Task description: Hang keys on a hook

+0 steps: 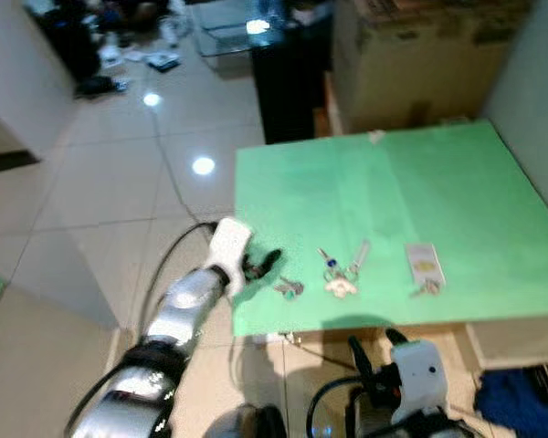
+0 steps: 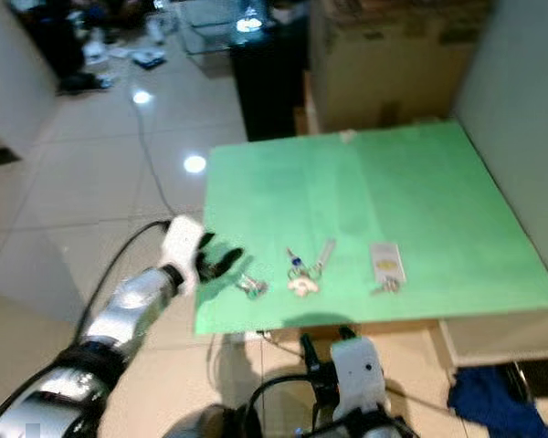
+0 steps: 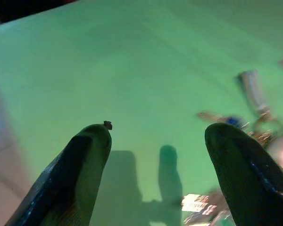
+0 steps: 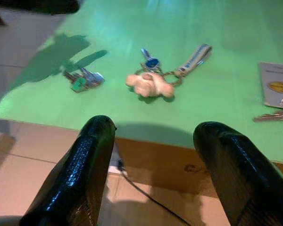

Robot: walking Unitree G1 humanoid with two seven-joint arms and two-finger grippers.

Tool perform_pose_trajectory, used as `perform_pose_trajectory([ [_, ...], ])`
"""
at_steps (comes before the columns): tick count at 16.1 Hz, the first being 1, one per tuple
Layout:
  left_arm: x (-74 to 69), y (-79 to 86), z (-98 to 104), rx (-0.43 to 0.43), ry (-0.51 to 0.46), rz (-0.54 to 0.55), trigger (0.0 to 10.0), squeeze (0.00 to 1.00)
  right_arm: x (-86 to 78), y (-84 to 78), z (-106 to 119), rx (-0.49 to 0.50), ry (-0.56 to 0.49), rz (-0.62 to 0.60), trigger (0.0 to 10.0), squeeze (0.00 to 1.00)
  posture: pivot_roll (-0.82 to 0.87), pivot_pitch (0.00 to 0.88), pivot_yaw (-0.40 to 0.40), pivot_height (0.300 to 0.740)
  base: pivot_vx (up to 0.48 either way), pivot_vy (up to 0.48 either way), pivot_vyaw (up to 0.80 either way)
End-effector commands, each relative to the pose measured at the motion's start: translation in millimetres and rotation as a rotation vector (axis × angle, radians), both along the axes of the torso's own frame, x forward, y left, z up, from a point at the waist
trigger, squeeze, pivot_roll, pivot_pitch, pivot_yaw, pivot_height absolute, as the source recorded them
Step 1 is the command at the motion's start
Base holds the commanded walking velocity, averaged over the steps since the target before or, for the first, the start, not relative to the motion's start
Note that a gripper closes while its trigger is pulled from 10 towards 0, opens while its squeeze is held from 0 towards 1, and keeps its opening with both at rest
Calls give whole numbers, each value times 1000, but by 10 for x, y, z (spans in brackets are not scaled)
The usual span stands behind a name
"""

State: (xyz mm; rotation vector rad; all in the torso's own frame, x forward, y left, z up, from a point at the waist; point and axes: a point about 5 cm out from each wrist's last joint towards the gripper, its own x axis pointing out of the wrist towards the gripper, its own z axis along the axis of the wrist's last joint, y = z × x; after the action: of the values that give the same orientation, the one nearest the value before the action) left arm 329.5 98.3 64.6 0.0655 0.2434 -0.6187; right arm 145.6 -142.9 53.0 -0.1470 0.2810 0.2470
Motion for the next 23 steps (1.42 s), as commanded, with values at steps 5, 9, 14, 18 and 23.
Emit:
perform_pose_trajectory([
  [5,157,-122,109,23,0,-39,10000,0,315,-87,125,45,-43,-39,10000,0,-271,244,180,727,0,0,-429],
  [9,346,-253,343,-50,-19,77,10000,0,145,-114,-7,19,39,-7,10000,0,-298,262,147,727,0,0,-541],
  [14,331,-185,279,-14,-3,65,10000,0,-30,59,20,59,73,111,10000,0,-309,248,119,727,0,0,0],
  [18,256,306,169,27,-22,63,10000,0,-105,71,-5,75,96,121,10000,0,-279,236,120,727,0,0,0],
  [23,-65,437,-131,24,9,-16,10000,0,-54,106,-8,97,90,125,10000,0,-254,236,113,727,0,0,0],
])
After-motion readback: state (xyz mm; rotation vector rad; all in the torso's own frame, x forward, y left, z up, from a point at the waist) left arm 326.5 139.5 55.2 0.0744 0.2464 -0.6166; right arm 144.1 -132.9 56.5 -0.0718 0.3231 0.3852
